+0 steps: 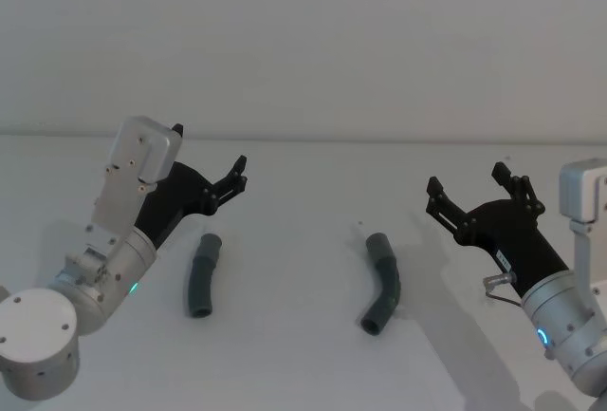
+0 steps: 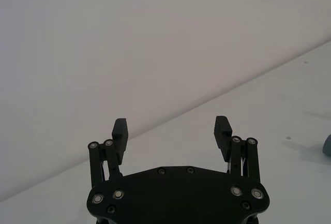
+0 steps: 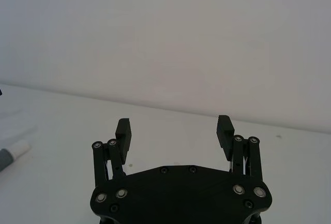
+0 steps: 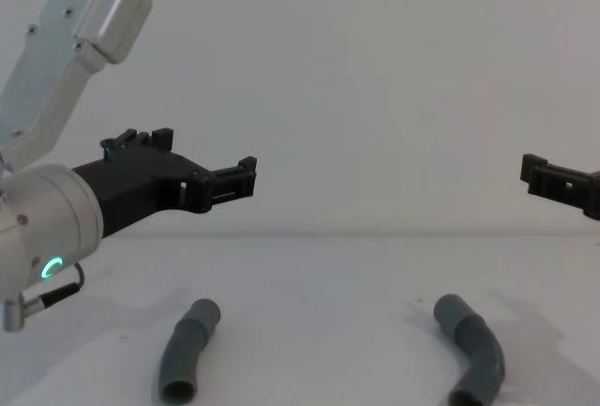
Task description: Use both hands to pick up one end of the pipe from the table, align the ends, and insert them.
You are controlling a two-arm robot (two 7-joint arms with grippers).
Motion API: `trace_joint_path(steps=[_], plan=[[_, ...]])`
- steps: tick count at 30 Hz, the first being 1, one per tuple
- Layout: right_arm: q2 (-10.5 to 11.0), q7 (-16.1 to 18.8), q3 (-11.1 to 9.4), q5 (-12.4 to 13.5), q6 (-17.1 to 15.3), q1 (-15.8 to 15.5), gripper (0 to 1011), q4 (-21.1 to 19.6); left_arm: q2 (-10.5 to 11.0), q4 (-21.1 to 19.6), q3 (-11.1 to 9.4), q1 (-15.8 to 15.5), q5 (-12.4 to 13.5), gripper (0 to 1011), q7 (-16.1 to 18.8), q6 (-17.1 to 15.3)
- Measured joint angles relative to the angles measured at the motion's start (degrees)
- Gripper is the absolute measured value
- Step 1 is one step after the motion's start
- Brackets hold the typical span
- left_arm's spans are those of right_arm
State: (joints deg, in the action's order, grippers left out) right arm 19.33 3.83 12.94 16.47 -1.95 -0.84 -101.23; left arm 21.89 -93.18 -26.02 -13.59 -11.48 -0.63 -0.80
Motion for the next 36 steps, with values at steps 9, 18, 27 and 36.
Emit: trace_joint_path(steps=[9, 18, 27, 36], plan=[[0.00, 0.00, 0.00, 0.00, 0.00, 0.00, 1002, 0.00, 0.00, 0.00, 0.00, 0.00, 0.00, 1001, 0.00, 0.00], [0.00, 0.00, 0.00, 0.00, 0.00, 0.00, 1002, 0.00, 0.00, 0.00, 0.00, 0.00, 0.00, 1001, 0.00, 0.00], [0.00, 0.00, 0.00, 0.00, 0.00, 0.00, 1002, 0.00, 0.00, 0.00, 0.00, 0.00, 0.00, 1001, 0.00, 0.00], [0.00, 0.00, 0.00, 0.00, 0.00, 0.00, 1002, 0.00, 0.00, 0.00, 0.00, 0.00, 0.00, 1001, 0.00, 0.00]])
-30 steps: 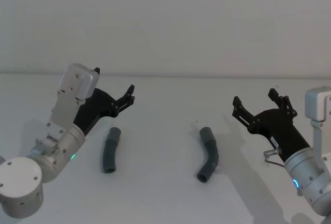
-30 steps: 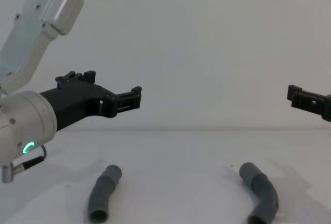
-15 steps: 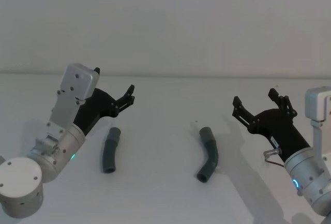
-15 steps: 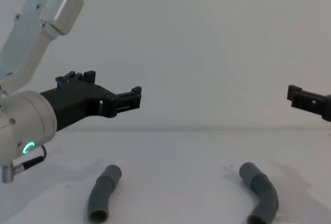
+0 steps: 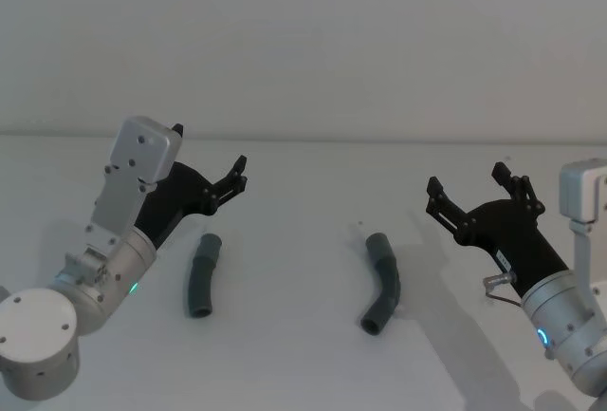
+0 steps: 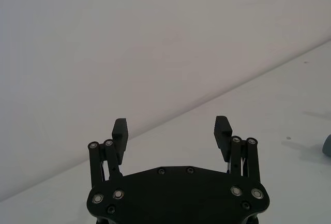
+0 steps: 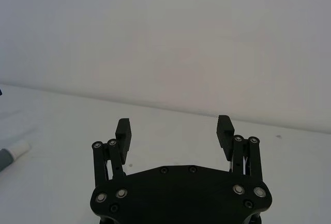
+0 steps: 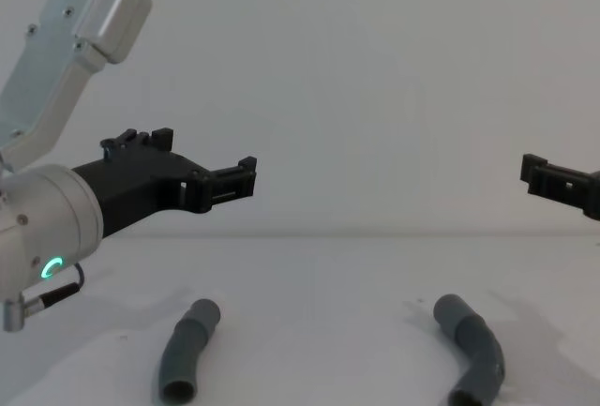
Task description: Use both hands to pick up one end of the pipe from the table, align the ends, and insert them.
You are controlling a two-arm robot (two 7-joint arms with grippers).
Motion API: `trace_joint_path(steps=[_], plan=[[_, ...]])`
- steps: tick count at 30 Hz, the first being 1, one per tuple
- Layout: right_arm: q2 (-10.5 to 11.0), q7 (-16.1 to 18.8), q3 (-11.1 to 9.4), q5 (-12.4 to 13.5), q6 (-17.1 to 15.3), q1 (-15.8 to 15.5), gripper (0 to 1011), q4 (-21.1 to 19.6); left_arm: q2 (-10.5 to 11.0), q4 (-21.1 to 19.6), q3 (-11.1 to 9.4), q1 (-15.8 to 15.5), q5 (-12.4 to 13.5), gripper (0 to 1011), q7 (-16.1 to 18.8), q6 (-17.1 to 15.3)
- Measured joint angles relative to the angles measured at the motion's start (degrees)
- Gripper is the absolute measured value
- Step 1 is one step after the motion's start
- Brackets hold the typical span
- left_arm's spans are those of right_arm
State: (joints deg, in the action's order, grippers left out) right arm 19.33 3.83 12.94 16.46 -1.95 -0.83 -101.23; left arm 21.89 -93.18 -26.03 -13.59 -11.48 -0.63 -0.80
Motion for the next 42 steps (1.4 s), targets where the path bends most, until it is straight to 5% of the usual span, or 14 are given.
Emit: trace_joint_path(steps=[30, 42], plan=[[0.00, 0.00, 0.00, 0.00, 0.00, 0.00, 1002, 0.00, 0.00, -0.16, 0.05, 0.08, 0.00, 1001, 0.00, -0.19], [0.00, 0.00, 0.00, 0.00, 0.00, 0.00, 1002, 0.00, 0.35, -3.75, 0.98, 2.09, -1.59, 1001, -0.01, -7.11]])
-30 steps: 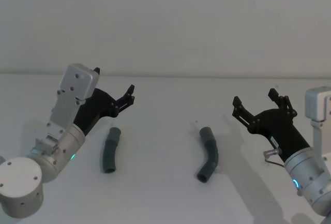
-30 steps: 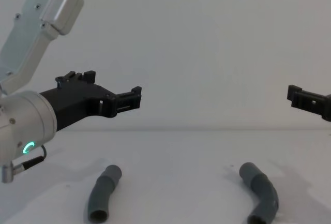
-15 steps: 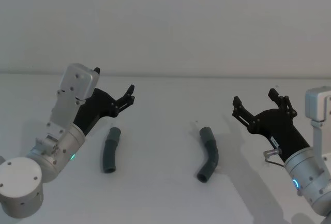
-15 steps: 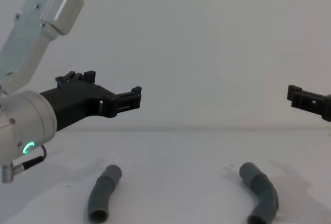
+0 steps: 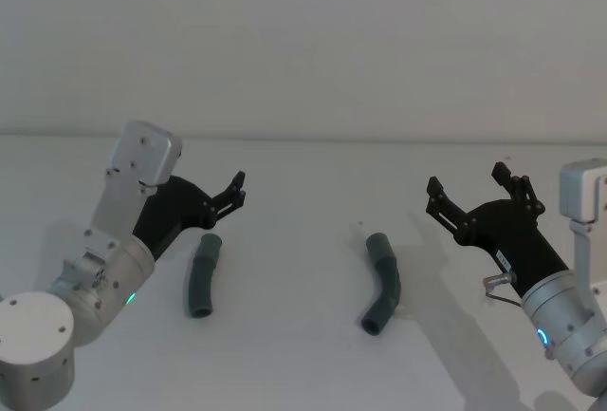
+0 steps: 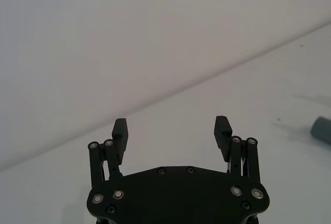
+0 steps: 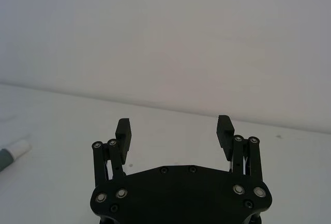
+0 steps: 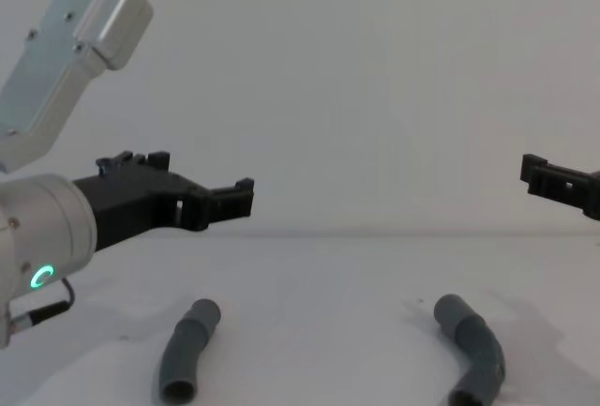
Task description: Use both hands to pick up one end of the pipe from the table, align the ends, and insert them.
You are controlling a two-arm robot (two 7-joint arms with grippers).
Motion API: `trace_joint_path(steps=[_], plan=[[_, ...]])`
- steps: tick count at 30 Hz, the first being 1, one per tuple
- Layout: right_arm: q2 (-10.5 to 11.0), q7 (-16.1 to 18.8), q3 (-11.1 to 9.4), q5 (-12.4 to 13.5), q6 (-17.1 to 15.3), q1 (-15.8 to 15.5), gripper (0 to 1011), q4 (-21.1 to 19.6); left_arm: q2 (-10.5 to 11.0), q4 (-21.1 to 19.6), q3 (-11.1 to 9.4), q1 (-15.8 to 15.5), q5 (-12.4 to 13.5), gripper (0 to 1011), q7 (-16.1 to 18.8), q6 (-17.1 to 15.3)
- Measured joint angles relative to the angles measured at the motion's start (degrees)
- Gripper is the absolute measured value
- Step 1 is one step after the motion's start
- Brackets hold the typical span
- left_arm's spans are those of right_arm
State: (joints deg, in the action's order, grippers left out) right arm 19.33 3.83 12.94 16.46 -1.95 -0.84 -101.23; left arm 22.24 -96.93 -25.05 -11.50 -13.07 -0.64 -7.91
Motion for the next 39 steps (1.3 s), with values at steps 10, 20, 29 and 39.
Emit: trace_joint_path(steps=[10, 20, 29, 39], plan=[[0.00, 0.00, 0.00, 0.00, 0.00, 0.00, 1002, 0.00, 0.38, -4.43, 1.01, 2.91, -1.92, 1001, 0.92, -8.84], [0.00, 0.00, 0.00, 0.00, 0.00, 0.00, 1002, 0.00, 0.31, -8.54, 1.73, 5.85, -3.36, 1001, 2.69, -18.62], [0.00, 0.00, 0.00, 0.00, 0.00, 0.00, 1002, 0.00, -0.52, -10.49, 2.37, 7.53, -4.10, 1001, 4.00, -23.87], [0.00, 0.00, 0.00, 0.00, 0.00, 0.00, 1002, 0.00, -1.56, -10.91, 2.95, 7.99, -4.40, 1001, 4.37, -25.66]])
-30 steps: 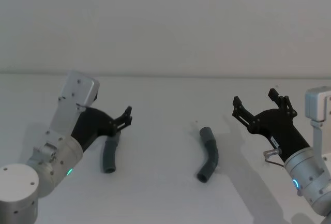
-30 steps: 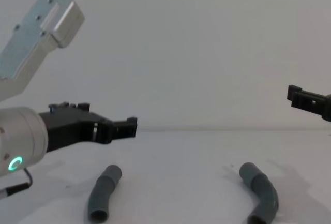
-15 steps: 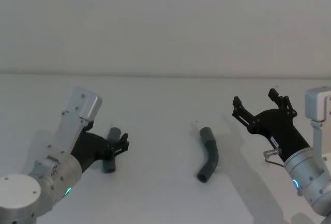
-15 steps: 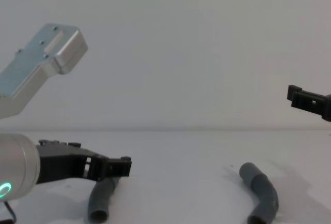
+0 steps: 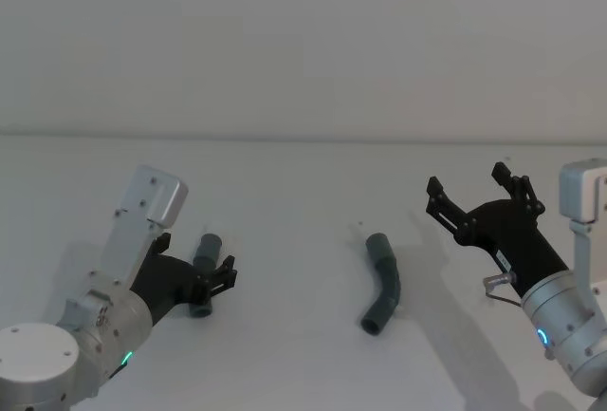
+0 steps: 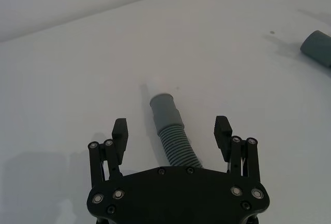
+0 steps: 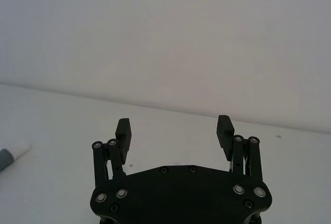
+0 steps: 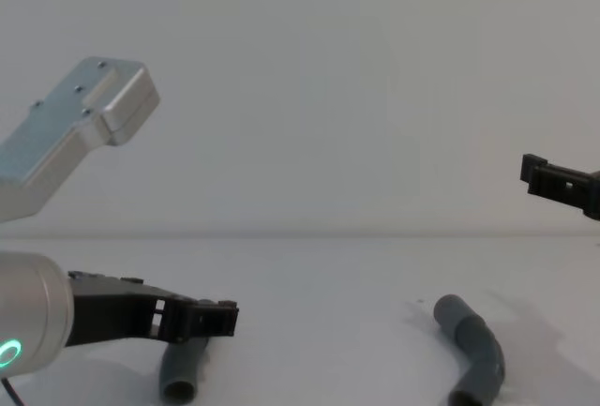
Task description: Use both hands to pick up one end of the pipe from the table, align the ends, and insert them.
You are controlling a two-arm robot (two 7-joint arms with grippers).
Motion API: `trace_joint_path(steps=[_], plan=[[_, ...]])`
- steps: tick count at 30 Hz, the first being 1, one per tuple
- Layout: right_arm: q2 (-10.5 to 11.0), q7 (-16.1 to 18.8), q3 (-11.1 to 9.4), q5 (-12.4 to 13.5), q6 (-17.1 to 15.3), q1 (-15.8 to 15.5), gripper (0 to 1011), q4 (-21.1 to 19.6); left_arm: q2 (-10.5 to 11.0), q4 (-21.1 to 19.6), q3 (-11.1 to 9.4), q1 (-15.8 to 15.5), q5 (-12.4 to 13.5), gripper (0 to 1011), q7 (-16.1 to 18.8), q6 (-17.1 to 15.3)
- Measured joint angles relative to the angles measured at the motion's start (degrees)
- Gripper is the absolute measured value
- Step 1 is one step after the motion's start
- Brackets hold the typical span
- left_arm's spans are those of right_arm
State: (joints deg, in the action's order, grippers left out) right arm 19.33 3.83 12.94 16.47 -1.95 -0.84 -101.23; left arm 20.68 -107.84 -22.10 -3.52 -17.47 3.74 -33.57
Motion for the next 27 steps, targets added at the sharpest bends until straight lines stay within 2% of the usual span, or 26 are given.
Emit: trace_joint_path(steps=[17, 27], plan=[[0.00, 0.00, 0.00, 0.00, 0.00, 0.00, 1002, 0.00, -3.18, 0.58, 1.27, -0.32, -0.86, 1001, 1.32, -4.43], [0.00, 0.00, 0.00, 0.00, 0.00, 0.00, 1002, 0.00, -4.31, 1.28, 1.24, -1.59, -0.53, 1001, 1.98, -7.05]])
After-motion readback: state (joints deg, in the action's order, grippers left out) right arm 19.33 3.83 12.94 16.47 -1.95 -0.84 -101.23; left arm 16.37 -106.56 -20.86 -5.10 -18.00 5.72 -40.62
